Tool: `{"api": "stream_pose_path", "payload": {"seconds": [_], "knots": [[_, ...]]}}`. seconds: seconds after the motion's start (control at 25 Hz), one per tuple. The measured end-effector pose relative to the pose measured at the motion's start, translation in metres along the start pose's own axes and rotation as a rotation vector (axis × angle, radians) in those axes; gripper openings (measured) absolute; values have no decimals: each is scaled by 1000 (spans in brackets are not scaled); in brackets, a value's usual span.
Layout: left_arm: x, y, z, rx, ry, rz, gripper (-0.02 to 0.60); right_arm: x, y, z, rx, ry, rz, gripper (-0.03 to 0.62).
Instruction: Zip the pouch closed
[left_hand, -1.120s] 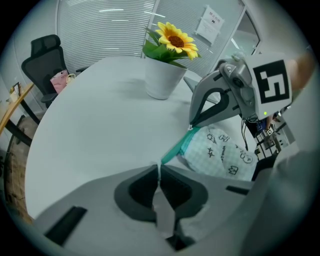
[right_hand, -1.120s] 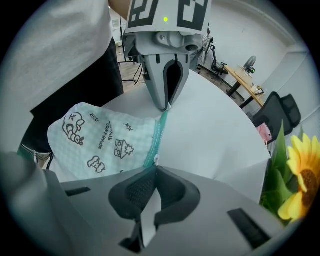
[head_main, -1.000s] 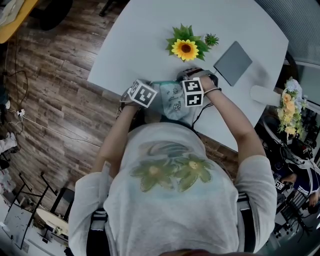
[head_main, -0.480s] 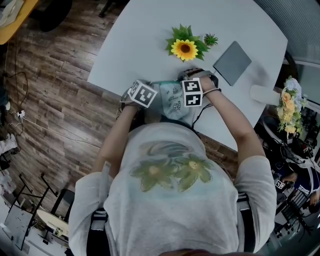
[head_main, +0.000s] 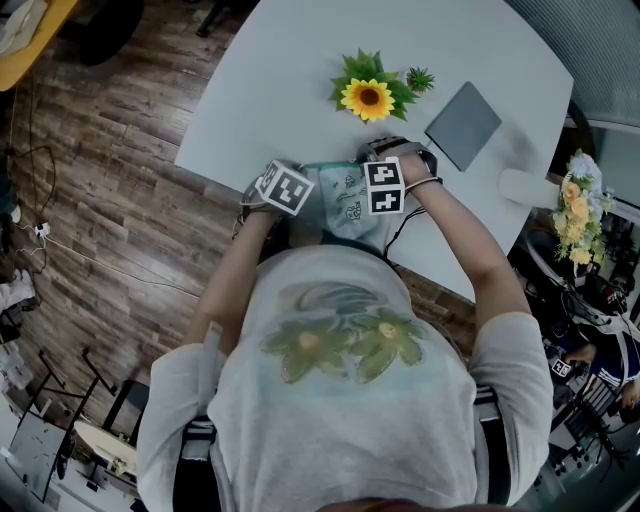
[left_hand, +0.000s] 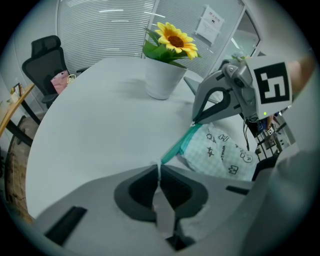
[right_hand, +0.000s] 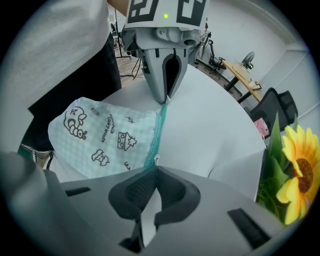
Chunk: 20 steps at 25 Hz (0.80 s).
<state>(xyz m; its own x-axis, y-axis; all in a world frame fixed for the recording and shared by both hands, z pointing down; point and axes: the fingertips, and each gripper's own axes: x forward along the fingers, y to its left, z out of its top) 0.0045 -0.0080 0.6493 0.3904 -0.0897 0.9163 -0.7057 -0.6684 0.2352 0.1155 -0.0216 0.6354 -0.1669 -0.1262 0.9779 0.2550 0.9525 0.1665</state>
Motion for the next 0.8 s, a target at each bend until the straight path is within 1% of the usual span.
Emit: {"api": "stream_pose_path", "payload": {"seconds": [0.8], "knots": [[1,0,1,8,-3,2,19,-2,3,-13,33,51,-11,15]]}}
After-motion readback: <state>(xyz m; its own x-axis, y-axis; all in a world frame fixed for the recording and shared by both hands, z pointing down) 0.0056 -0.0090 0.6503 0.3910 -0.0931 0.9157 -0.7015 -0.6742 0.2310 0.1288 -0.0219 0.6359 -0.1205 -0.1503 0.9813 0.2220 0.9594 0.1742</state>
